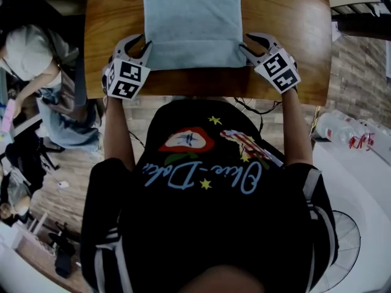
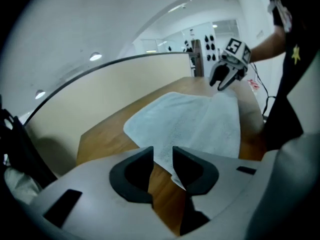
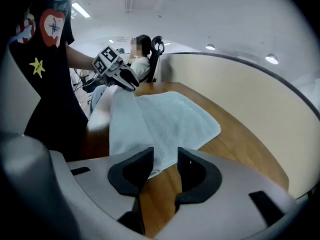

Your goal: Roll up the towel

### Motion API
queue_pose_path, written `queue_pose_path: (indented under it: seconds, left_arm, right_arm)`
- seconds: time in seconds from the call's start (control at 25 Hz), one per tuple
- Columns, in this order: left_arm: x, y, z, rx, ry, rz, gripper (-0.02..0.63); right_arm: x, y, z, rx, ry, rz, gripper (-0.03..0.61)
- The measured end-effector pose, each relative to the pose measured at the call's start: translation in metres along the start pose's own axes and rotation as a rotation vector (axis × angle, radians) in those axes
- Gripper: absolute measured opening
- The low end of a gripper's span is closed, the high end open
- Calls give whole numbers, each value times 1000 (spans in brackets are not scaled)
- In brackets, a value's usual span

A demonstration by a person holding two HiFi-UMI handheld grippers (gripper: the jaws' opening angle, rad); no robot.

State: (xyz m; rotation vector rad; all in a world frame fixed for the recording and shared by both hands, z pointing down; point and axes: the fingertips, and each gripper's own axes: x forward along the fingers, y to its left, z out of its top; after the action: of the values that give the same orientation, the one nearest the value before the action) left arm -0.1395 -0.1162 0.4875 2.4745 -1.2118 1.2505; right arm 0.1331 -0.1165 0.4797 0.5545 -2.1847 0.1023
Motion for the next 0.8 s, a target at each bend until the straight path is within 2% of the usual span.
queue_pose_path:
  seconds: [0.08, 0.16, 0.24, 0.36, 0.4, 0.52, 0.68, 0.8]
  left_arm:
    - [-14, 15, 7, -68, -35, 54, 115]
    - [-30, 23, 15, -82, -66, 89, 115]
    - [-45, 14, 19, -8, -74, 79, 115]
    - [-57, -20, 9, 182, -30, 23, 115]
    - [-59, -31, 3, 219, -14, 6, 115]
    - [-60, -57, -13, 259, 12, -28, 115]
    - [-49, -77, -37, 367, 98, -55, 117]
    - [-35, -73, -49, 441, 137, -27, 129]
  right_arm:
    - [-16, -7, 7, -5, -29, -53, 117]
    - [-30, -3, 15, -54, -50, -76, 117]
    - [-38, 14, 20, -131, -60, -58, 117]
    - [-42, 47, 22, -206, -85, -2, 117]
    - [-40, 57, 22, -219, -88, 18, 117]
    - [-28, 77, 9, -276, -43, 59, 117]
    - [-13, 85, -15, -403, 72, 85, 118]
    - [-1, 86, -26, -433, 131, 98, 133]
